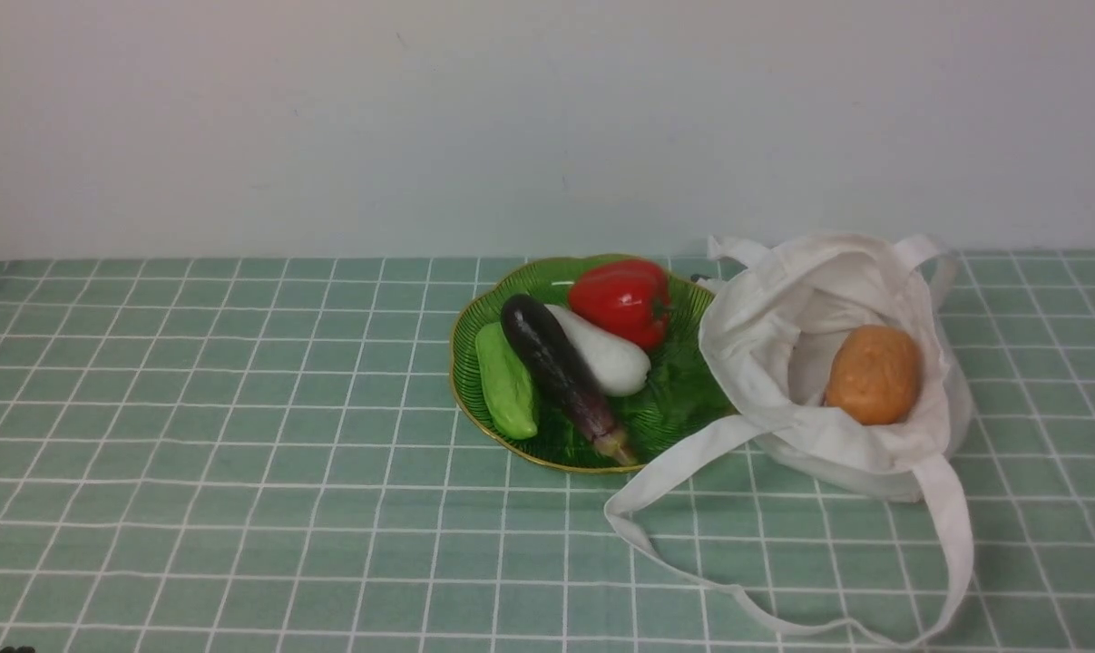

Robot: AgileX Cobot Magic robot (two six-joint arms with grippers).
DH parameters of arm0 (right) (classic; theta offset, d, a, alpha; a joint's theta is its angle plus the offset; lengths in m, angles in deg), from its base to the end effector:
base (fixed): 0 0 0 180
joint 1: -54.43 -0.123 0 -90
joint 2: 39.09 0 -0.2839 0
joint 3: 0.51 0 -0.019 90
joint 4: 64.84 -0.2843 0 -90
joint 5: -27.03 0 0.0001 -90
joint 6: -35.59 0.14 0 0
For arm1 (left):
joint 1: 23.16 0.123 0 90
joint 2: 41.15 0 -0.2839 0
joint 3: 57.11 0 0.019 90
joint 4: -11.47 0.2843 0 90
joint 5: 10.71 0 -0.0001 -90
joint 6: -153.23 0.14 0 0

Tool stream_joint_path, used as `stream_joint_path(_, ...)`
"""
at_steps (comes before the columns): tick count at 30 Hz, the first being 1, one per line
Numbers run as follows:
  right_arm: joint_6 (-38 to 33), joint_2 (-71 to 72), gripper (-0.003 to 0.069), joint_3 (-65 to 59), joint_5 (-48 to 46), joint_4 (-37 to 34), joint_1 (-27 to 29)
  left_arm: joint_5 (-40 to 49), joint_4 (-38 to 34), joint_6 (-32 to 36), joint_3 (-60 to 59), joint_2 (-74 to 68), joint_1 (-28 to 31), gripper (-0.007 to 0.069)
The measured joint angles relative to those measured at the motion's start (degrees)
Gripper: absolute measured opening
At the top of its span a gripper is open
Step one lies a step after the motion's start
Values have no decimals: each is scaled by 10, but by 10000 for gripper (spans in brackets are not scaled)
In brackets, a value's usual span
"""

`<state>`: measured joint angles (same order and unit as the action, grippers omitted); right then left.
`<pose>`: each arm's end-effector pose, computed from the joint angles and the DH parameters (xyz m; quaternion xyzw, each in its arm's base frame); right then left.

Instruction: Take vegetables from cloth bag on blue coffee tablecloth place on plate.

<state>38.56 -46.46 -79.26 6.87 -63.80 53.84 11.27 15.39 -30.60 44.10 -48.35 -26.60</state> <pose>0.1352 0.0005 0.1583 0.0117 0.8000 0.0110 0.5998 0.1337 -0.0044 0.1543 0.0154 0.8084 -0.0083 0.5883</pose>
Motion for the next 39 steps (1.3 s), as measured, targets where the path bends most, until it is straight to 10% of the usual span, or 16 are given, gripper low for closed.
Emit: stream_joint_path(39, 0, 0, -15, 0, -1, 0, -40, 0, 0, 0, 0, 0, 0, -8)
